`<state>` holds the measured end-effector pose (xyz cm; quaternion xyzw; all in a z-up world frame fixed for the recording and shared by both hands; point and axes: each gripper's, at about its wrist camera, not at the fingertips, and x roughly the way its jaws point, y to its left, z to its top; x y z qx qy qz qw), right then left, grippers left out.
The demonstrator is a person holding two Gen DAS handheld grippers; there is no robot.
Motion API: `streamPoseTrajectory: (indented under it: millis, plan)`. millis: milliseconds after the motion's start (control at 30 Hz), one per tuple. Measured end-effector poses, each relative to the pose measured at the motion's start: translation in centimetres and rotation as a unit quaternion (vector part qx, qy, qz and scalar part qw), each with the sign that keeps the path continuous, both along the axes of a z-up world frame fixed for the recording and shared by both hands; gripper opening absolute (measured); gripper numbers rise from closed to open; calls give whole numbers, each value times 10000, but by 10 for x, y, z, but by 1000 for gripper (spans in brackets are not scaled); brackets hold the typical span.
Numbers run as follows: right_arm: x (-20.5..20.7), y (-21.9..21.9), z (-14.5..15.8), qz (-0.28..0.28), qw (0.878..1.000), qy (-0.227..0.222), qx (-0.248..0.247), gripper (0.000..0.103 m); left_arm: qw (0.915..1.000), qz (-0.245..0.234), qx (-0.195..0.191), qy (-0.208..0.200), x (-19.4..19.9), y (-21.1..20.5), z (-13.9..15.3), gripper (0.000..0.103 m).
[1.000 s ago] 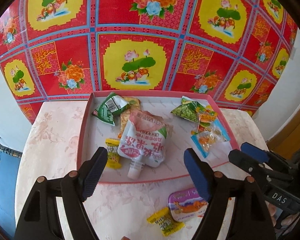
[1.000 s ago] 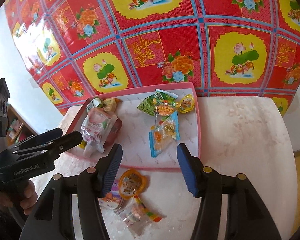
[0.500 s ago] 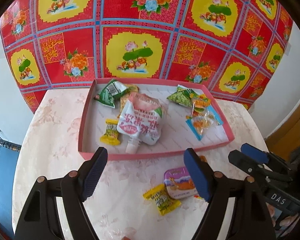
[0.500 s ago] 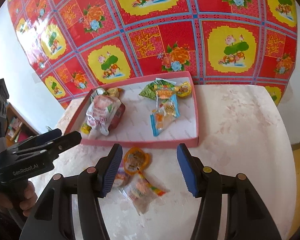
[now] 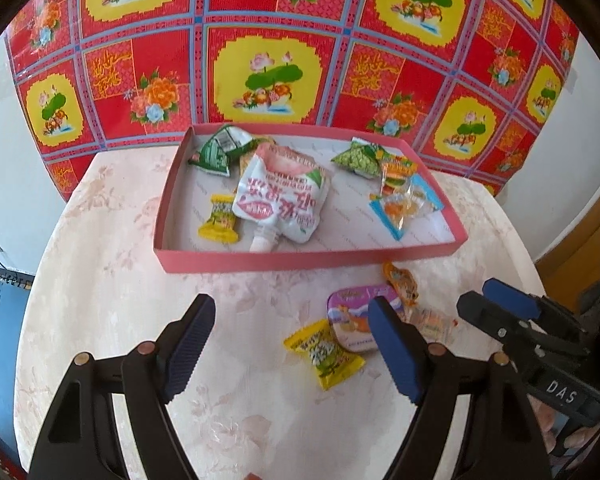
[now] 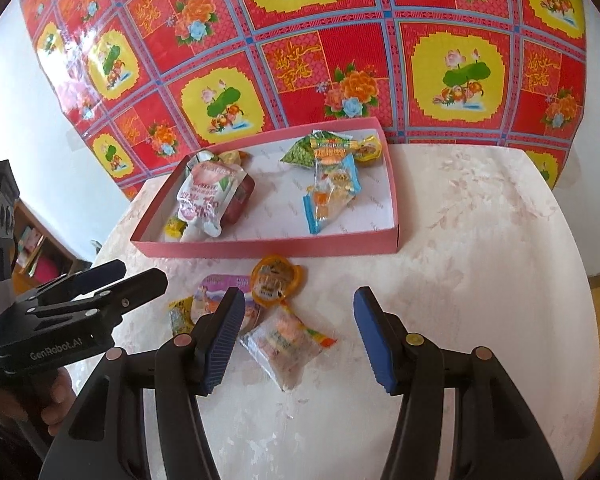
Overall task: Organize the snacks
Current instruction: 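Withdraw both open tools back toward the remaining snacks on the table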
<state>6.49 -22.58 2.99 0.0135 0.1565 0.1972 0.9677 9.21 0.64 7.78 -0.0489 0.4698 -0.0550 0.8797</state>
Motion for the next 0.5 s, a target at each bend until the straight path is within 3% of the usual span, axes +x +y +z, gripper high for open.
streamPoseTrajectory:
  millis: [500]
  plan:
    - [2, 7, -19, -11, 9996, 229, -144, 58, 9995, -76, 39, 306, -9, -1, -18, 82]
